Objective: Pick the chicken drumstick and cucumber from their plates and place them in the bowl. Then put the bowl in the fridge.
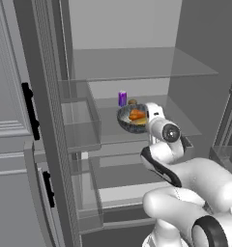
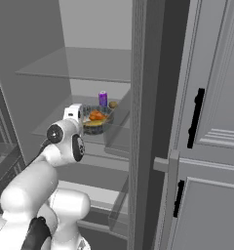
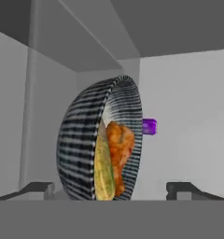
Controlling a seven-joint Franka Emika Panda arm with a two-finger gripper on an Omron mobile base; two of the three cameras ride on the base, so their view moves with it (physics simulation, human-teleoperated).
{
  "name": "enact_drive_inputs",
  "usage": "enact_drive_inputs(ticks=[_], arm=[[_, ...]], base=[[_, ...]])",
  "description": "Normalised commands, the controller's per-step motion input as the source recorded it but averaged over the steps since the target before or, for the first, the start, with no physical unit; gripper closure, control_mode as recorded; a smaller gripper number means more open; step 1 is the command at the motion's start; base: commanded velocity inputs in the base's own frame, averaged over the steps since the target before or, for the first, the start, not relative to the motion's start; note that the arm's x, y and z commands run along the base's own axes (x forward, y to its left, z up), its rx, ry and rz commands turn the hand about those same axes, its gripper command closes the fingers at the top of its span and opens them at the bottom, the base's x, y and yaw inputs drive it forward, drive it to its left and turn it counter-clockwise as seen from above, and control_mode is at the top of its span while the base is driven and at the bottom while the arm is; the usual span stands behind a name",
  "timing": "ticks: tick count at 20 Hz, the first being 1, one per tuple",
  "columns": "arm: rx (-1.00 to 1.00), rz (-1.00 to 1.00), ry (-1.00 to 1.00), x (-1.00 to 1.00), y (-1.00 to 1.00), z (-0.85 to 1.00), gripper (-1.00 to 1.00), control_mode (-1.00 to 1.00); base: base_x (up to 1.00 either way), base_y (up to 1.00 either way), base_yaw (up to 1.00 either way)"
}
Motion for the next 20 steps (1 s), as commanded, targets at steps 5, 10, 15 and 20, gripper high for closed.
enact_drive_inputs(ticks=[5,10,15,20], arm=[[0.00,0.00,-0.28,-0.87,0.05,0.92,-1.00,-1.00],[-0.05,0.00,-0.02,-0.97,0.00,1.00,-1.00,-1.00],[-0.01,0.00,0.26,-0.94,0.00,1.00,-1.00,-1.00],[0.02,-0.07,0.80,-0.24,0.02,0.86,-1.00,-1.00]], base=[[0.00,0.00,0.00],[0.00,0.00,0.00],[0.00,0.00,0.00],[0.00,0.00,0.00]])
